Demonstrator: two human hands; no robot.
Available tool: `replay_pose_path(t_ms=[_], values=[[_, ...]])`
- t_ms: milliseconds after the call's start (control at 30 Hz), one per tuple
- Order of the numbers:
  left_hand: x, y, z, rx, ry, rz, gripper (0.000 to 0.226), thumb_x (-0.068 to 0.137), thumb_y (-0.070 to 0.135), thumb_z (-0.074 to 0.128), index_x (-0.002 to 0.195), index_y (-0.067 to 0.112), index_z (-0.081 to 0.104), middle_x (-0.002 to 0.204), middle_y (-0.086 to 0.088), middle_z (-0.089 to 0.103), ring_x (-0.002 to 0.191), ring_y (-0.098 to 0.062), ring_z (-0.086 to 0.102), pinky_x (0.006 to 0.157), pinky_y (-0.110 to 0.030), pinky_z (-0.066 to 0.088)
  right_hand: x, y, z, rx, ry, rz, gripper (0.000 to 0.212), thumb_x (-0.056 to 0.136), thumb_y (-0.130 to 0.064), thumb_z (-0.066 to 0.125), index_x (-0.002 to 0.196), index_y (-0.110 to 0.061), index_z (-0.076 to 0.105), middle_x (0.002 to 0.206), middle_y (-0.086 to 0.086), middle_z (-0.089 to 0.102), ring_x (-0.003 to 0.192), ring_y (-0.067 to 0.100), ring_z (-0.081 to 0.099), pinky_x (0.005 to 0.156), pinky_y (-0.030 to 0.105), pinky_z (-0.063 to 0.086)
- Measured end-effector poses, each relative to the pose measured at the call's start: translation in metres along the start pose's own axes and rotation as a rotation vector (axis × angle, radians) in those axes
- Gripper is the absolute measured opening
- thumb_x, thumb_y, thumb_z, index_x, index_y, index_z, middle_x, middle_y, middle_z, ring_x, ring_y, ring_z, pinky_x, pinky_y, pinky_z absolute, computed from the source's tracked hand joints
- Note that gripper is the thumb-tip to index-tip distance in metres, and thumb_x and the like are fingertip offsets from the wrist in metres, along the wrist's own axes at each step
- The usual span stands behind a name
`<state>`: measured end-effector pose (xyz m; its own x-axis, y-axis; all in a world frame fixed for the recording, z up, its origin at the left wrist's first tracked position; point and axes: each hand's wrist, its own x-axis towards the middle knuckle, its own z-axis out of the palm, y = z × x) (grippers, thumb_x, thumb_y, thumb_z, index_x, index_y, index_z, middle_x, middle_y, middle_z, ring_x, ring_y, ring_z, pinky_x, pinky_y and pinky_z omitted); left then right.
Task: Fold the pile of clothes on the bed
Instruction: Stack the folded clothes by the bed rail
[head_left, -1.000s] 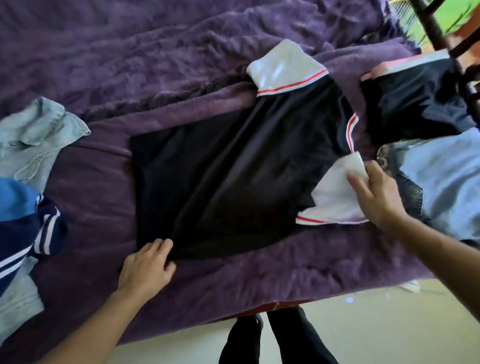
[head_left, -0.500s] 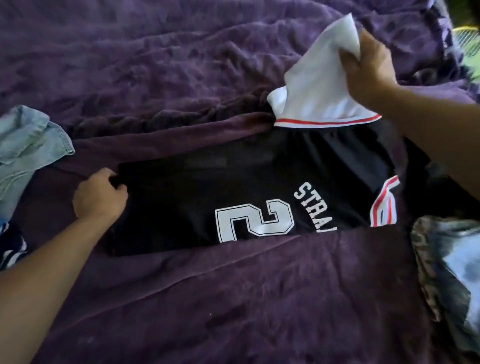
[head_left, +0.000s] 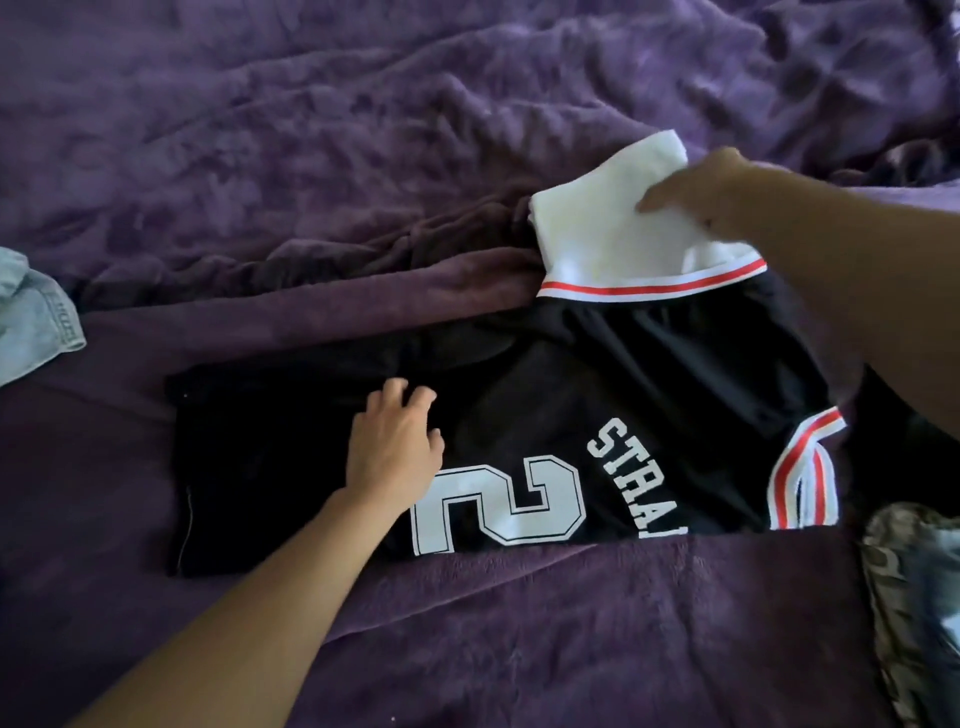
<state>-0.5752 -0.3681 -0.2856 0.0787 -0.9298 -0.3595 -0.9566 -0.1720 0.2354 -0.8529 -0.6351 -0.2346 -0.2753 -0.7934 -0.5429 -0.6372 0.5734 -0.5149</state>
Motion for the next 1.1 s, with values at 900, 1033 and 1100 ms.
replay_pose_path(t_ms=[900, 1033, 1100], values=[[0.016, 0.119, 0.002, 0.316, -0.124, 0.5, 0.069, 0.082, 0.009, 0.05, 0.144, 0.03, 0.028, 0.123, 0.001, 0.049, 0.114, -0.022, 0.042, 0.094, -0.036, 0.033, -0.095, 0.161, -0.035, -0.157, -0.02, 0.056, 0.063, 0.059, -0.052, 0.084, 0.103, -0.012, 0.063, 0.096, 0.002, 0.065, 0.085, 0.023, 0.061, 0.072, 0.034, 0.051], [0.002, 0.094, 0.009, 0.226, -0.266, 0.396, 0.073, 0.087, 0.013, 0.048, 0.149, 0.032, 0.014, 0.122, -0.002, 0.042, 0.109, -0.023, 0.042, 0.089, -0.035, 0.038, -0.108, 0.166, -0.043, 0.078, -0.062, 0.067, 0.034, 0.069, -0.032, 0.085, 0.081, -0.007, 0.065, 0.079, 0.008, 0.063, 0.064, 0.019, 0.057, 0.057, 0.029, 0.046], [-0.003, 0.086, 0.006, 0.134, -0.225, 0.383, 0.065, 0.091, 0.019, 0.047, 0.149, 0.031, 0.022, 0.124, -0.002, 0.043, 0.11, -0.022, 0.043, 0.091, -0.035, 0.039, -0.124, 0.151, -0.049, 0.127, -0.071, 0.0, 0.027, 0.073, -0.025, 0.082, 0.086, -0.008, 0.067, 0.082, 0.008, 0.068, 0.065, 0.021, 0.064, 0.061, 0.032, 0.053]])
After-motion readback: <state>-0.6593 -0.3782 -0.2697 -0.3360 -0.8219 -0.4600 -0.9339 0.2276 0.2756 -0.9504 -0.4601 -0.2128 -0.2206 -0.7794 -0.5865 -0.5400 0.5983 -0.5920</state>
